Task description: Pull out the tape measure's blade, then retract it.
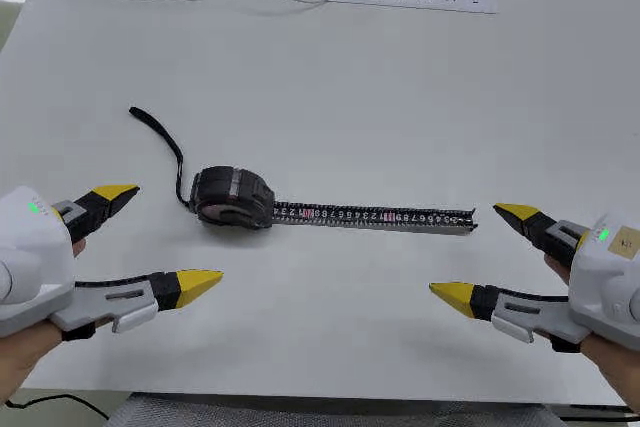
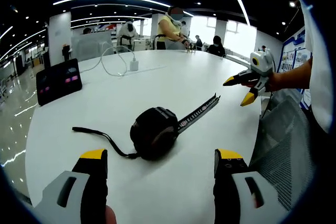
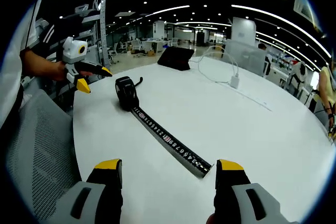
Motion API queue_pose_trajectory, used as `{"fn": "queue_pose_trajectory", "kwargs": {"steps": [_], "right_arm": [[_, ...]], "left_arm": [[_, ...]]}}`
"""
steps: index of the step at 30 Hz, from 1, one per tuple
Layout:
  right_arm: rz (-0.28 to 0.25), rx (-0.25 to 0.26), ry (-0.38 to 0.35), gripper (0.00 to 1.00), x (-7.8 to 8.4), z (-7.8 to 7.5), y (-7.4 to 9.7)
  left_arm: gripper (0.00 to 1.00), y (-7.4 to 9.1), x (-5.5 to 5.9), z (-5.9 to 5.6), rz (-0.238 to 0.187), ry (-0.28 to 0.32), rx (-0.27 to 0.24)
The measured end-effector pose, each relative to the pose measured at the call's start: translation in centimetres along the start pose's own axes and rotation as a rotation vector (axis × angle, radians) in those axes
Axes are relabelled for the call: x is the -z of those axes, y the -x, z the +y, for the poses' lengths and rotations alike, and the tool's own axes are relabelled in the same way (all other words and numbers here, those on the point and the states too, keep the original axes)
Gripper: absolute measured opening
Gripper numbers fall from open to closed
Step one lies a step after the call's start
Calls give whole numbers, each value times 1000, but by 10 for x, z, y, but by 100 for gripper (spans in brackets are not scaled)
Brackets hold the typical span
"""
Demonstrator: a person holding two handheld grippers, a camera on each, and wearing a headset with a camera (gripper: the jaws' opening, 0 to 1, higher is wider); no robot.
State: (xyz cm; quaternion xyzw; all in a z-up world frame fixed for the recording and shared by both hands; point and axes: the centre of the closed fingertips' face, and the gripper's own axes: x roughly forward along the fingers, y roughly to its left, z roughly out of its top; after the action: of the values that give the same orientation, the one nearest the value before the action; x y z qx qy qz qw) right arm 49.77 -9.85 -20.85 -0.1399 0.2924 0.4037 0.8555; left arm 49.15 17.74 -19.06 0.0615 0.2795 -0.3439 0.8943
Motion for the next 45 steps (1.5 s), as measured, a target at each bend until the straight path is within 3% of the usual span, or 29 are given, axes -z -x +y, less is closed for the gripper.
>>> {"fn": "queue_pose_trajectory", "kwargs": {"steps": [3,5,10,19,36,45], "right_arm": [[-14,6,-22,74,0,2,1],[4,4,-50,77,4,4,1],[2,3,-37,79,7,10,1],[-3,8,-46,86,13,15,3],[11,13,-60,93,29,21,4],[4,14,-57,93,24,23,6]], "left_arm": [[82,2,5,-1,-1,13,-12],[82,1,10,-1,6,27,-21],[83,1,21,-4,14,42,-30],[85,2,22,-15,12,57,-5],[85,4,34,-21,30,80,-7],[85,4,33,-23,28,76,-2]]}}
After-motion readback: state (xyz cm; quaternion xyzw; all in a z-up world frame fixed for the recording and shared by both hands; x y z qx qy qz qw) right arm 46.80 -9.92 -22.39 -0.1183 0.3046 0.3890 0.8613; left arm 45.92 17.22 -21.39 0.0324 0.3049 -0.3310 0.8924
